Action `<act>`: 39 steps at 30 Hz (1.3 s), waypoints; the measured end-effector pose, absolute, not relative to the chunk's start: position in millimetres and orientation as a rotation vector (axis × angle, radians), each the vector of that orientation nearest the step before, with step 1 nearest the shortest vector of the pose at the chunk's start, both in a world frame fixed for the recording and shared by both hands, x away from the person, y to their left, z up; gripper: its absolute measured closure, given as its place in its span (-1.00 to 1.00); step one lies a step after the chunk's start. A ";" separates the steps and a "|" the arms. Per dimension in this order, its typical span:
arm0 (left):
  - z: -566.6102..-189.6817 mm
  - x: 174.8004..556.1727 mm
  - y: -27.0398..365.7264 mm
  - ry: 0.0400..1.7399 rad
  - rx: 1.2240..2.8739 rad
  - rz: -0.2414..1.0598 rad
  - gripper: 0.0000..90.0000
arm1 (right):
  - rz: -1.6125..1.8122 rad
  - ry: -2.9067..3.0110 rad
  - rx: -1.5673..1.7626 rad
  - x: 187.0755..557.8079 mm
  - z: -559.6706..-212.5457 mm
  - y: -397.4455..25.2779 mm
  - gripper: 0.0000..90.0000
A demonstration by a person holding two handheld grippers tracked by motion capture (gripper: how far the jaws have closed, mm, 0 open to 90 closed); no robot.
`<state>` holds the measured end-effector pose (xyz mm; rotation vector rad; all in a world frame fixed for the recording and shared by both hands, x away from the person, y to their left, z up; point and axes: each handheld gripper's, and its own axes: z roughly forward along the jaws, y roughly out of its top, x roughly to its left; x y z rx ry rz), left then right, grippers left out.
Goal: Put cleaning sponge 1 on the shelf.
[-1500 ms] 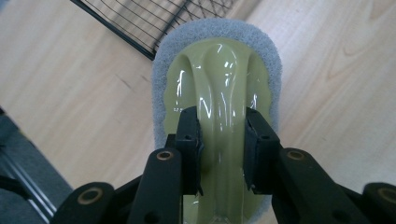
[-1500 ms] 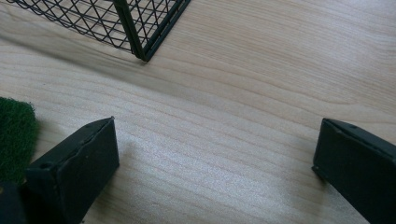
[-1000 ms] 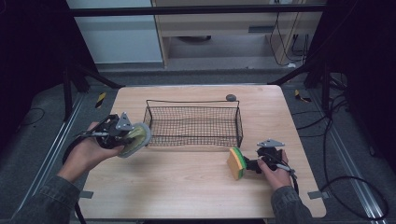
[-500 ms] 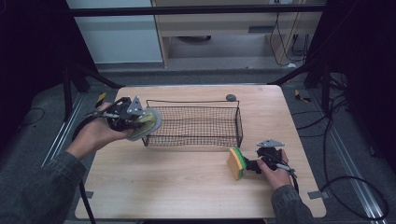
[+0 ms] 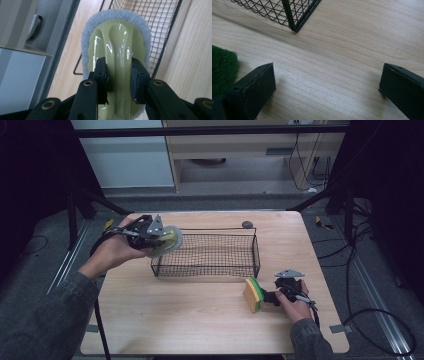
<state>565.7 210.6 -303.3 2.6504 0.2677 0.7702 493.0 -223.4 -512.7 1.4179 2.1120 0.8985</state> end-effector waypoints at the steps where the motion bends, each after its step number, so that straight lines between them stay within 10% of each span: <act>1: -305.2 567.9 209.4 0.262 2.650 0.778 0.56 | 0.897 2.113 1.416 493.0 -512.7 -223.5 -0.98; 39: -330.7 599.9 176.8 0.088 2.756 0.766 0.56 | 0.895 2.120 1.404 491.6 -512.9 -222.2 -0.98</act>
